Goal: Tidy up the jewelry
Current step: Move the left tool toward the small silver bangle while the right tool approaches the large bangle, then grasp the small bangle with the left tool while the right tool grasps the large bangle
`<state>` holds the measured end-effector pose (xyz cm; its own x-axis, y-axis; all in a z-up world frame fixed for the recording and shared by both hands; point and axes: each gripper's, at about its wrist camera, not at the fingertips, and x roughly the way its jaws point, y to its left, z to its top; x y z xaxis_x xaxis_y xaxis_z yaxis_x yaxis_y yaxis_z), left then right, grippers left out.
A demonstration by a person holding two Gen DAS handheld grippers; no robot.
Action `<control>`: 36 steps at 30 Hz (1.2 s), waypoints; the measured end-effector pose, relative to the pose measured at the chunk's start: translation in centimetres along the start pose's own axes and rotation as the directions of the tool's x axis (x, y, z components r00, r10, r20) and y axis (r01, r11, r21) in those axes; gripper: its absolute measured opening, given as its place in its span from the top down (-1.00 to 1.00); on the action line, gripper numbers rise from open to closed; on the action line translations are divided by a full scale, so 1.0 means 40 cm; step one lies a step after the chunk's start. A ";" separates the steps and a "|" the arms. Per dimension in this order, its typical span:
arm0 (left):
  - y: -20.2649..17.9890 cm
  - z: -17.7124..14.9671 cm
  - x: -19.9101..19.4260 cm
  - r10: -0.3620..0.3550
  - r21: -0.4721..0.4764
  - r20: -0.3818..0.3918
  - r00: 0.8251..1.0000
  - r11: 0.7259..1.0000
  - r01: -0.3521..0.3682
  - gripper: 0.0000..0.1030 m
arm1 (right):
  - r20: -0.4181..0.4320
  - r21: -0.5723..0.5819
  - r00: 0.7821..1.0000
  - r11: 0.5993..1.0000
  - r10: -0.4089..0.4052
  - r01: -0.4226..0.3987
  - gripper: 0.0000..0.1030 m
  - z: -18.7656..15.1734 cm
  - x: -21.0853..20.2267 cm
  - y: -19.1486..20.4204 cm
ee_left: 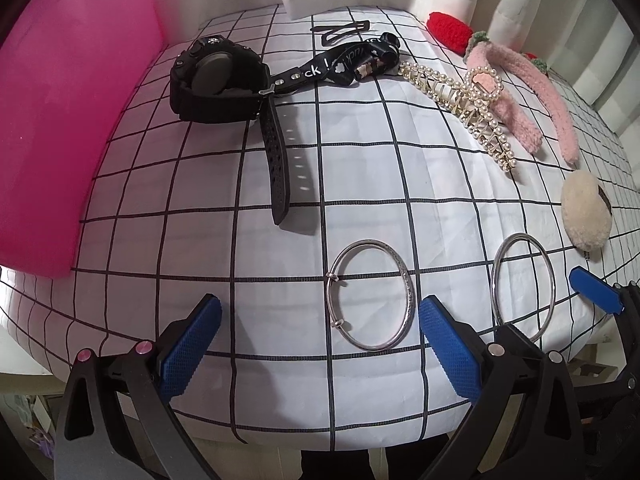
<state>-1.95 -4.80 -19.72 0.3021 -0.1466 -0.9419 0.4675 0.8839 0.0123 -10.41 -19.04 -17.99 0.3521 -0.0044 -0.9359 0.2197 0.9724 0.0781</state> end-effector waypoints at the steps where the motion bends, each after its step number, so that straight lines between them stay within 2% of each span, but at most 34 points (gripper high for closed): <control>1: -0.002 0.004 0.005 0.000 0.004 0.007 1.000 1.000 0.000 -0.89 | -0.001 -0.009 1.000 1.000 -0.011 0.011 -0.82 0.000 0.002 0.003; 11: 0.002 -0.022 -0.003 -0.015 0.021 0.101 0.995 1.000 0.013 -0.90 | 0.041 -0.054 0.999 0.998 -0.033 0.035 -0.83 -0.005 0.006 0.014; 20: 0.002 -0.017 -0.009 -0.023 0.026 0.082 0.996 0.999 0.021 -0.84 | 0.013 -0.074 1.000 0.997 -0.020 0.020 -0.80 0.002 0.003 0.015; 22: -0.003 -0.017 -0.013 -0.027 0.033 0.084 0.996 0.999 0.025 -0.75 | 0.012 -0.076 1.000 0.997 -0.013 0.014 -0.77 0.005 0.004 0.016; 25: -0.013 -0.021 -0.025 -0.037 0.048 0.099 0.994 0.998 0.032 -0.42 | 0.026 -0.102 1.000 0.995 0.004 -0.002 -0.52 0.006 -0.005 0.028; 26: -0.017 -0.023 -0.029 -0.040 0.053 0.106 0.994 0.998 0.034 -0.26 | 0.032 -0.109 0.999 0.994 0.008 -0.005 -0.38 0.007 -0.009 0.032; 27: -0.020 -0.025 -0.034 -0.045 0.058 0.114 0.992 0.998 0.038 -0.05 | 0.031 -0.109 0.999 0.994 0.008 -0.004 -0.38 0.008 -0.009 0.033; 29: -0.023 -0.027 -0.039 -0.052 0.066 0.124 0.991 0.997 0.044 0.18 | 0.036 -0.109 0.999 0.994 0.016 -0.012 -0.38 0.008 -0.009 0.032; 36: -0.009 -0.030 -0.049 -0.063 0.050 0.124 0.990 0.997 0.057 0.19 | 0.042 -0.079 0.998 0.995 0.056 -0.052 -0.37 0.010 -0.017 0.019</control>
<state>-3.74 -4.30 -18.27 0.3730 -0.2559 -0.8918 0.5246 0.8510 -0.0248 -10.13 -18.39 -17.15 0.4020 0.0400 -0.9148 0.1281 0.9868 0.0994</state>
